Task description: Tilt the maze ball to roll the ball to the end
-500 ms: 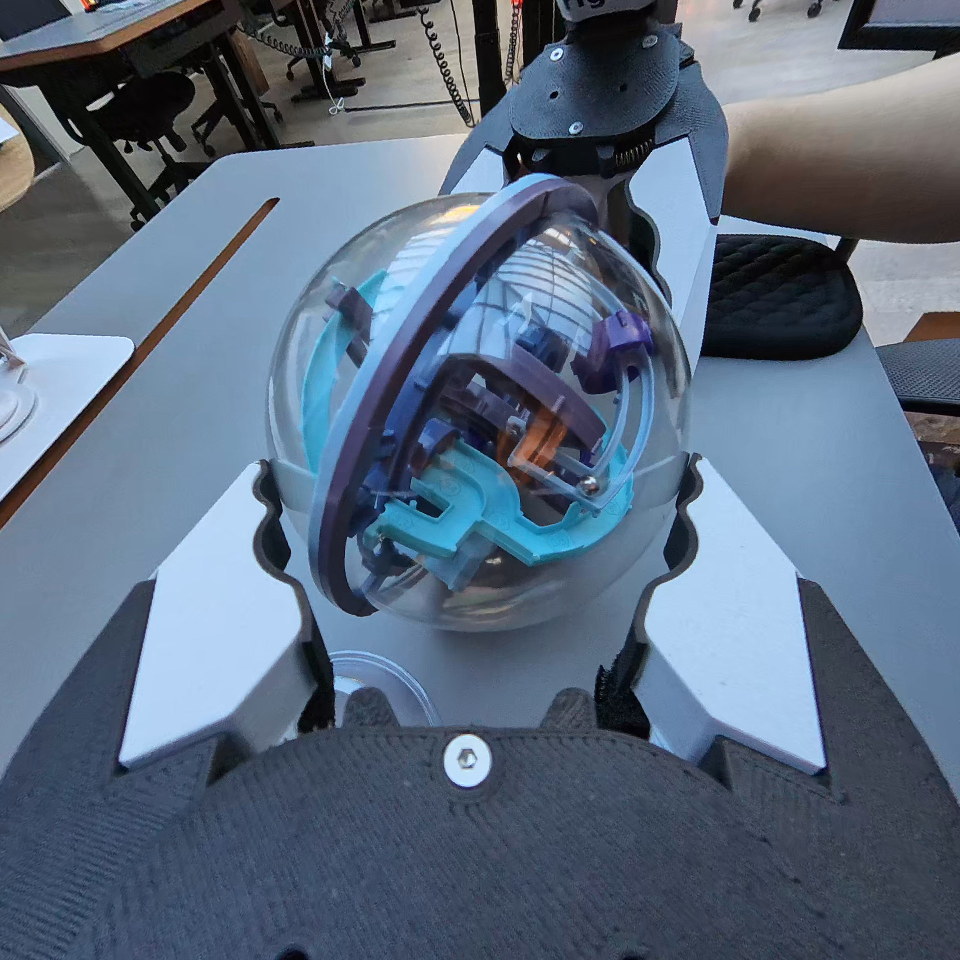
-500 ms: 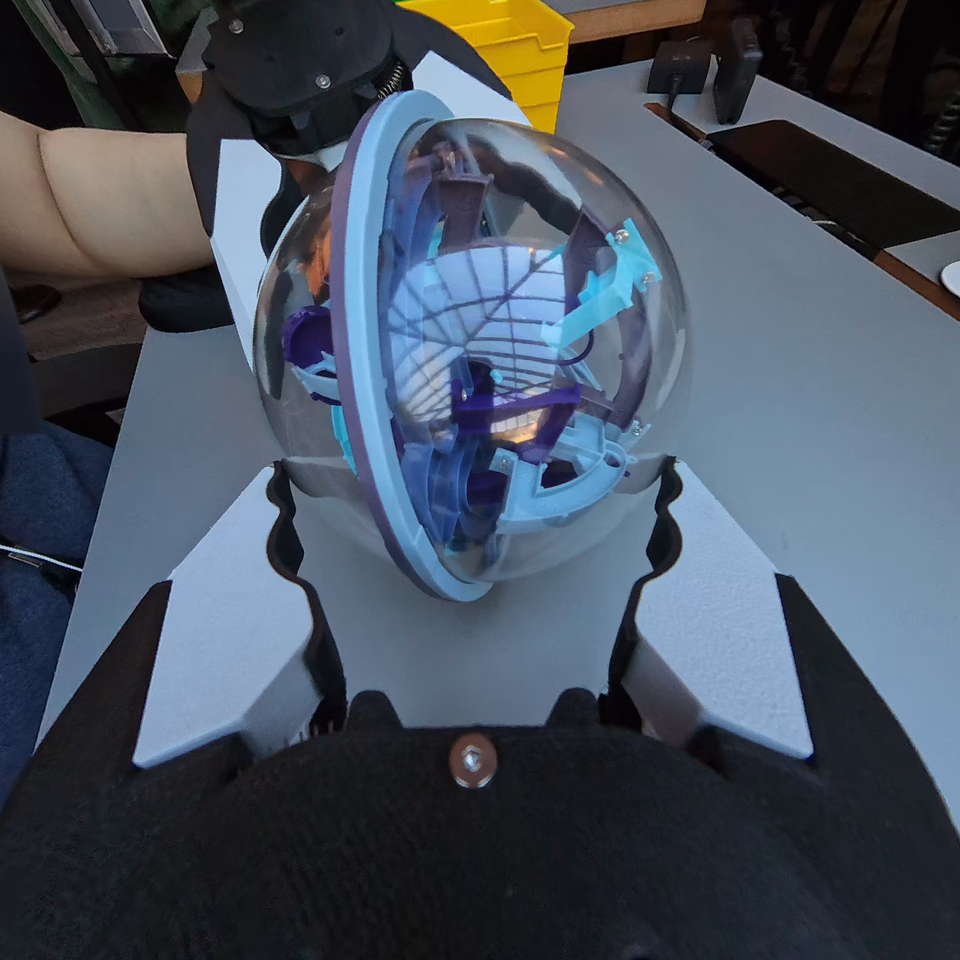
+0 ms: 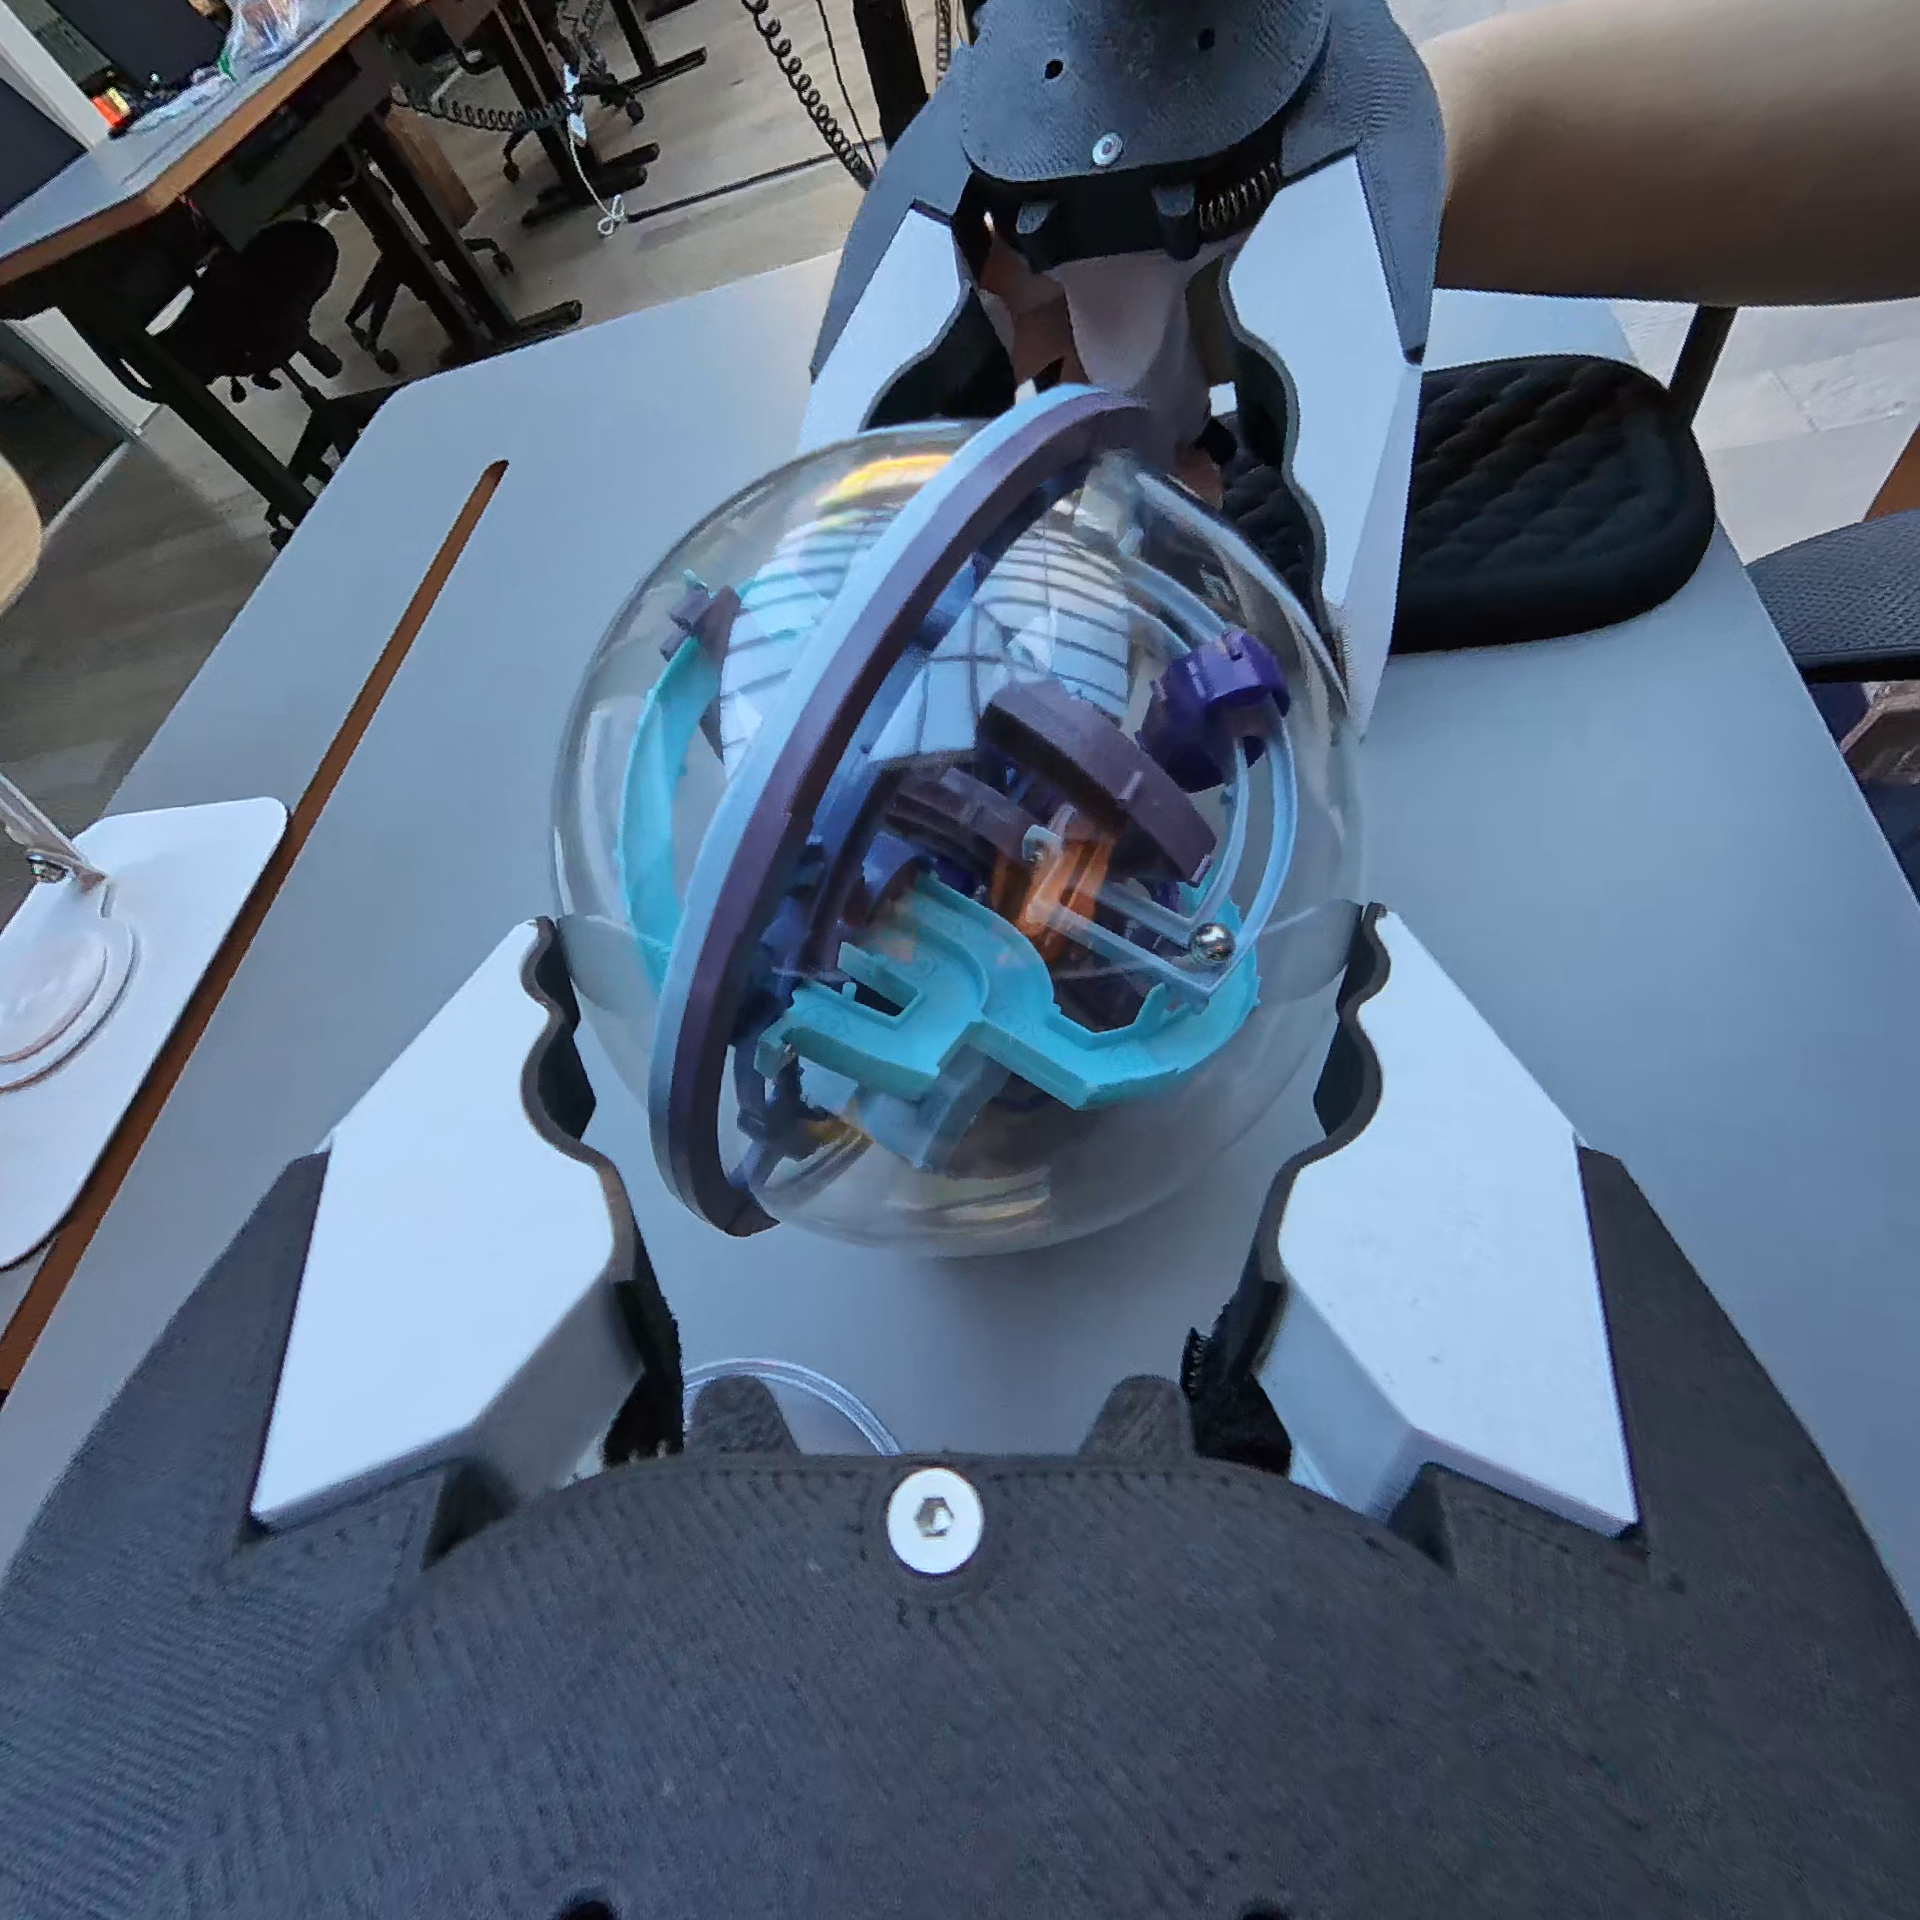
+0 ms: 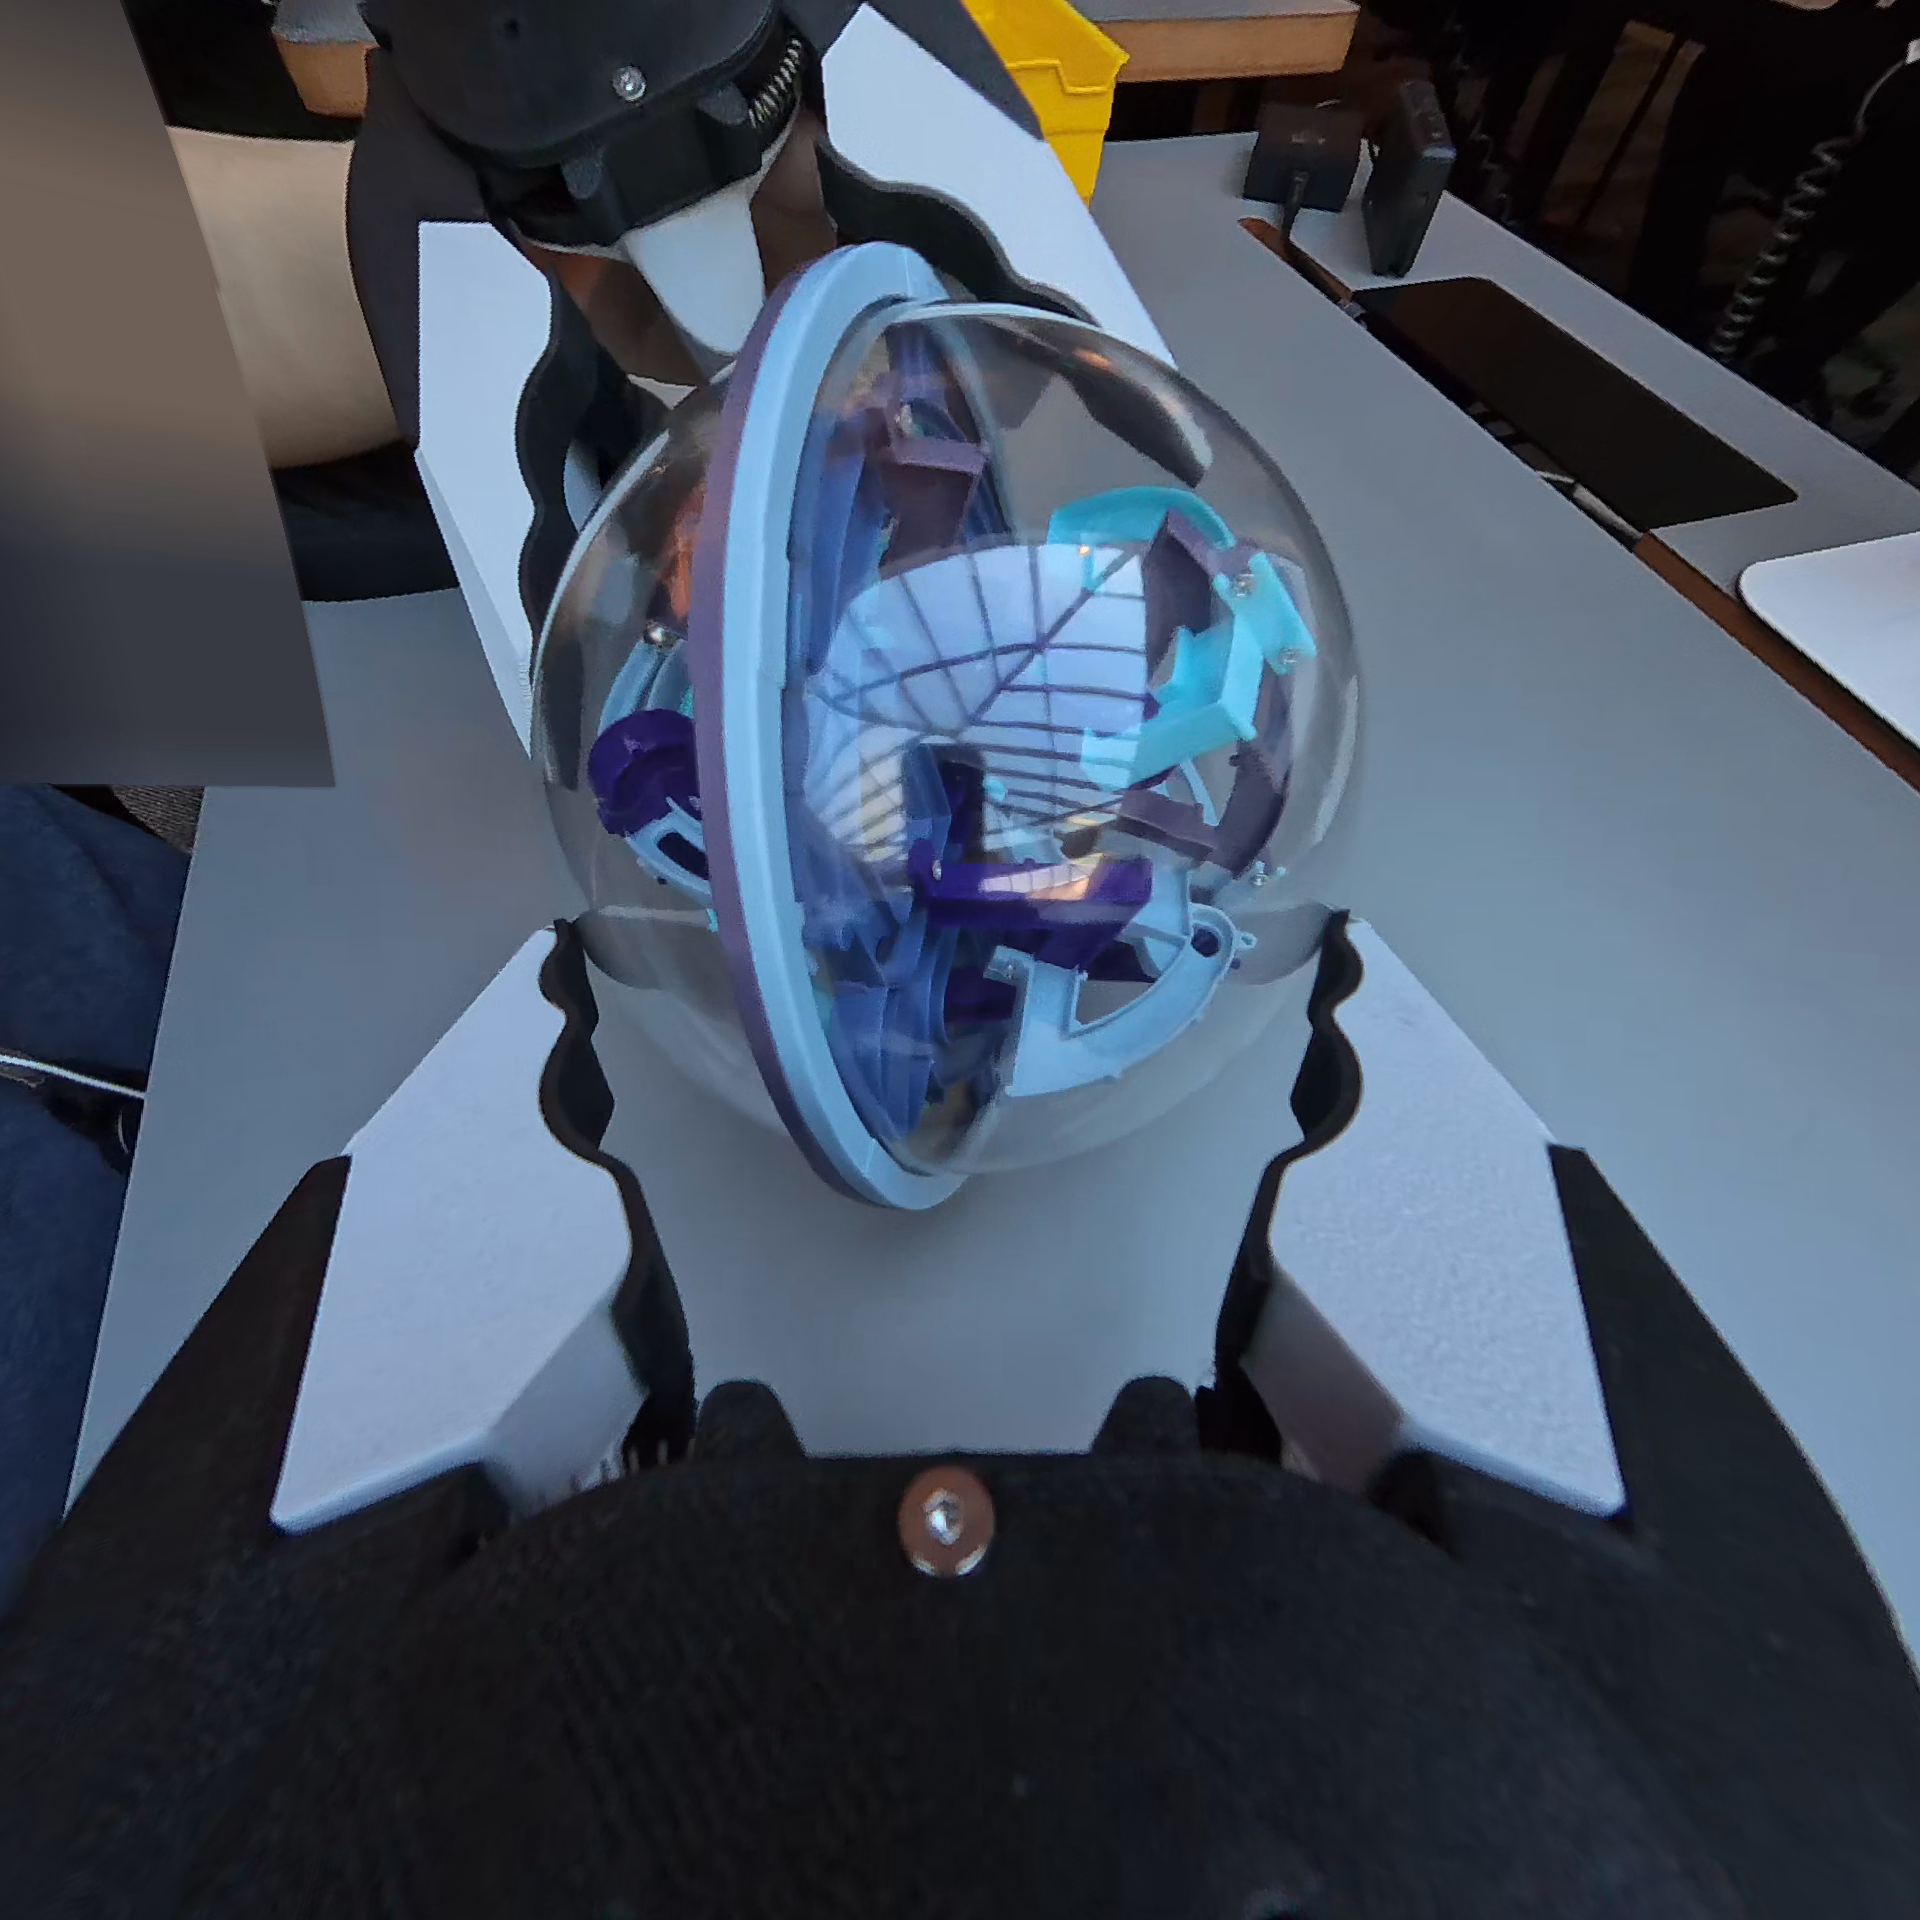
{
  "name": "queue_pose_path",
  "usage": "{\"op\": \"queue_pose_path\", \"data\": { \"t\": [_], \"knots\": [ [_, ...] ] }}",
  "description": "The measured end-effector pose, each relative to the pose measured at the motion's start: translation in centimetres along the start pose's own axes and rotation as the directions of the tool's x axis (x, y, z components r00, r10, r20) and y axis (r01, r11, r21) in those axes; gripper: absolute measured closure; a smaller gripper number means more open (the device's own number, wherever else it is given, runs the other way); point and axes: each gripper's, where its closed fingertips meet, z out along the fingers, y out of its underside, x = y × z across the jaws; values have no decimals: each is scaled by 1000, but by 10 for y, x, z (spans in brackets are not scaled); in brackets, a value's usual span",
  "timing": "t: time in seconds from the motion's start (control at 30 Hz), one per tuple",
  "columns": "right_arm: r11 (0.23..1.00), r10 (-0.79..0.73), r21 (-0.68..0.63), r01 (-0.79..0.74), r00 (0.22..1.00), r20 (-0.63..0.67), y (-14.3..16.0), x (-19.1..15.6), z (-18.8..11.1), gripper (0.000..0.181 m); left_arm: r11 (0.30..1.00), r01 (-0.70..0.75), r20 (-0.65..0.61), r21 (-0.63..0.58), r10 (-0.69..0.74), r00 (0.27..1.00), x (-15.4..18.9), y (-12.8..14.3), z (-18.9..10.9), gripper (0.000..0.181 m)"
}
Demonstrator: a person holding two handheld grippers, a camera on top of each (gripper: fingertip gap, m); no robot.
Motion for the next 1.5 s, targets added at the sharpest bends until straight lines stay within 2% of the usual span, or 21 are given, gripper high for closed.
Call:
{"op": "queue_pose_path", "data": {
  "t": [0.3,0.7,0.9,1.03,1.17,1.33,1.5],
  "knots": [
    [995,77,69,-75,996,-38,13,0,-11,48,998,-51,-23,-40,50,998,3,-11,10,39],
    [976,181,133,-173,982,-53,23,2,-22,60,999,-15,-14,-37,15,1000,0,-18,17,39],
    [974,210,98,-203,976,-60,31,5,-24,64,999,26,-28,-20,-26,999,-4,-24,23,39],
    [981,194,25,-193,979,-68,38,7,-26,66,999,32,-45,-15,-33,998,-6,-28,28,39],
    [993,110,-19,-113,985,-133,34,19,-32,51,1000,26,-61,-16,-27,998,-9,-35,33,42],
    [993,108,-41,-112,989,-103,34,21,-32,55,1000,27,-65,-6,-27,998,-13,-41,37,45],
    [983,181,-8,-183,979,-94,37,21,-36,65,996,79,-38,37,-77,996,-17,-42,38,46]
  ]
}}
